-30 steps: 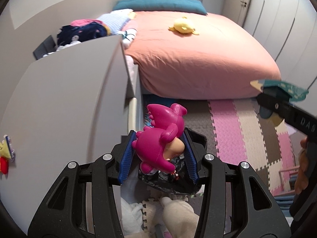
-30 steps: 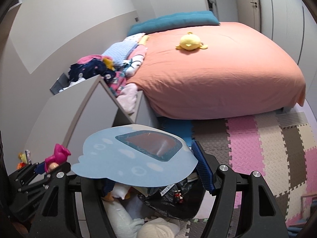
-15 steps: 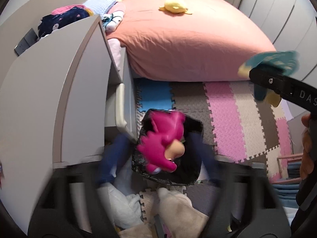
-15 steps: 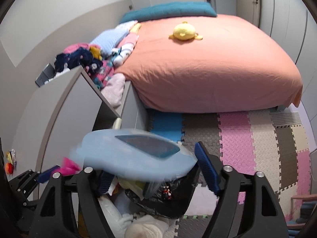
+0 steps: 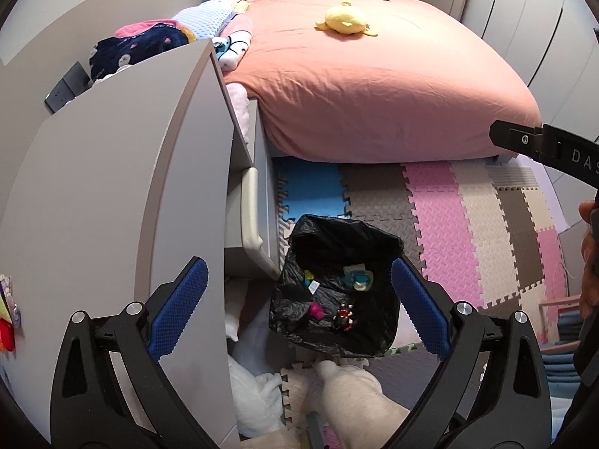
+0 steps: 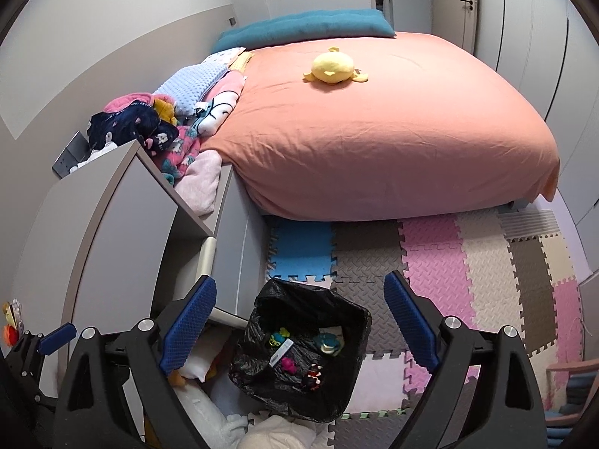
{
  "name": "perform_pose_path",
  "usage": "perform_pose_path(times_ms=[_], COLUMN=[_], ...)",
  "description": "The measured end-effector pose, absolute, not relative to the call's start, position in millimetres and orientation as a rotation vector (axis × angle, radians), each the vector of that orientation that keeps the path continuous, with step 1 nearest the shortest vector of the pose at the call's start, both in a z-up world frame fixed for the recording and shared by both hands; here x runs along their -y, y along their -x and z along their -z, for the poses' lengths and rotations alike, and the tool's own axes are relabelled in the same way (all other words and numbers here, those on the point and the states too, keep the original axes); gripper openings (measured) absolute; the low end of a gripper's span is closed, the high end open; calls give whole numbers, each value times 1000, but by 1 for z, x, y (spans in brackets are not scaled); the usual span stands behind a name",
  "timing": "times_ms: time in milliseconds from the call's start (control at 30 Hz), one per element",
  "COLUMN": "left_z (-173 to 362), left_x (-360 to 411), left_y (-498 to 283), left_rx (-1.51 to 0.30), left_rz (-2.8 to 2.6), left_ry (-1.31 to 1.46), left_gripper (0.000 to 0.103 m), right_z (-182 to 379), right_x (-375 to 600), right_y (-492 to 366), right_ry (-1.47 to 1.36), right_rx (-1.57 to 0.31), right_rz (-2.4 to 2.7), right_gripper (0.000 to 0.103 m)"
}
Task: Collect trash
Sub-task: 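Move both open tools back over the table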
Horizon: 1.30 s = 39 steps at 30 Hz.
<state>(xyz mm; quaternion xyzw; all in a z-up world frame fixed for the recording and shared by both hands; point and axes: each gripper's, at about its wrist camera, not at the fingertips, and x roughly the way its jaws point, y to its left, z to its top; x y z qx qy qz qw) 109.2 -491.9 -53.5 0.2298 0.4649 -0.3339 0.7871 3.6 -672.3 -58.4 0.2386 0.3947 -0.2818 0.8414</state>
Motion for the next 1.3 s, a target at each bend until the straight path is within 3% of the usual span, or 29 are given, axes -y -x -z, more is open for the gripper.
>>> perform_pose_path(times_ms=[667, 1300], left_z=[30, 11], left_x=[408, 273], left_y=[-130, -170], left_rx=[-975, -951], left_rz=[611, 406], left_ry=[-397, -254], left_gripper=[95, 95], right_z=[41, 19], right_x=[589, 466], right_y=[-41, -110], right_ry=[-411, -298], right_rx=[-838, -832], right_rz=[467, 218], right_gripper=[91, 91])
